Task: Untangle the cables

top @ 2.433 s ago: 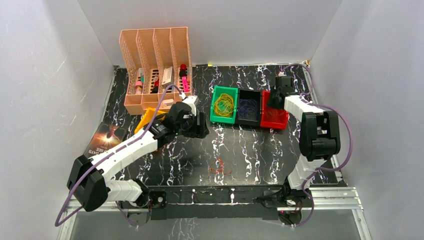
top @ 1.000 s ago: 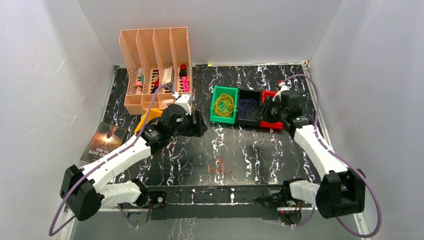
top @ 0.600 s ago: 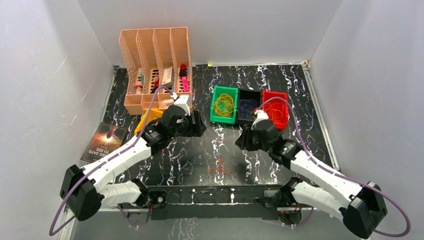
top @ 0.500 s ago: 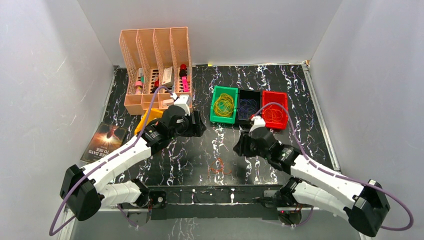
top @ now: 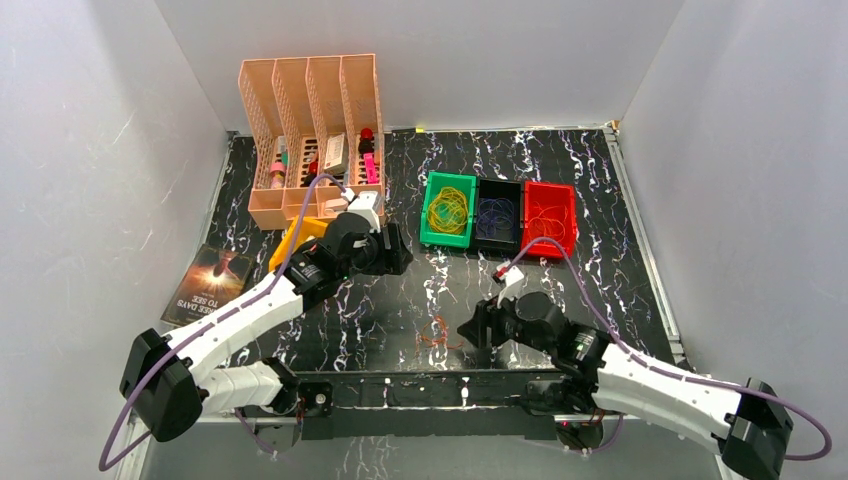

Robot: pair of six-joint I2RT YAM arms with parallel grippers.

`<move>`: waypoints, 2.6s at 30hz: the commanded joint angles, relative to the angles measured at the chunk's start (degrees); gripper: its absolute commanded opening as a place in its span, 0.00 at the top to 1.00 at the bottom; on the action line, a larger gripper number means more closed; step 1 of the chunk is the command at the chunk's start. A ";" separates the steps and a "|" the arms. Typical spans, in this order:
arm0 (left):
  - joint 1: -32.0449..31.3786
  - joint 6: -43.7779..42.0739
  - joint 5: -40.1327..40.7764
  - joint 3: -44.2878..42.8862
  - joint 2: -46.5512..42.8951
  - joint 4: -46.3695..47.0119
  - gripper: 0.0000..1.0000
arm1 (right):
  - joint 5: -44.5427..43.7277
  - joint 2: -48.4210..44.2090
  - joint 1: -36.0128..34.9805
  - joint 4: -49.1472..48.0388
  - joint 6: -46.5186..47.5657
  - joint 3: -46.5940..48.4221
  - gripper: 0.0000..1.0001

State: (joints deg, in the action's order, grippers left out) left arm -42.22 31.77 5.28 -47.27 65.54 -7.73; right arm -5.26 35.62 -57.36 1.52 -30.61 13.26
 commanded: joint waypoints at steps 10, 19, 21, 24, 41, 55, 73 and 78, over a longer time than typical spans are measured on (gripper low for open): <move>0.12 0.11 -1.72 -0.35 1.04 0.51 0.33 | 9.05 7.75 -0.29 -14.97 5.92 -4.00 0.40; 0.16 0.49 -2.16 -0.73 2.21 0.58 0.33 | 7.93 15.47 -0.92 -16.24 6.21 -2.15 0.49; 0.15 0.49 -1.90 -0.72 2.08 0.33 0.33 | 7.77 17.05 -1.29 -16.81 6.49 -1.73 0.50; 0.13 0.46 -1.65 -0.72 1.85 0.13 0.33 | 6.46 17.90 -1.87 -17.47 6.93 -1.52 0.54; 0.15 -0.44 -1.11 -1.03 2.03 -0.01 0.32 | 0.85 15.47 -1.96 -16.97 5.65 1.07 0.97; 0.17 -6.32 -4.67 12.96 -11.19 21.05 0.25 | -15.20 16.13 -1.96 2.16 7.18 20.75 1.00; 0.21 -26.36 -13.93 31.26 -13.85 56.14 0.27 | -15.49 26.12 -1.92 5.92 2.75 36.60 1.00; 0.21 -35.40 -19.72 28.80 -10.92 57.98 0.27 | -13.78 27.95 -1.94 6.34 3.28 38.14 1.00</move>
State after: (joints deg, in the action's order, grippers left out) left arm -42.15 6.68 -7.97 -15.90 53.30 42.22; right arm -19.62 62.96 -59.00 8.71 -27.05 47.99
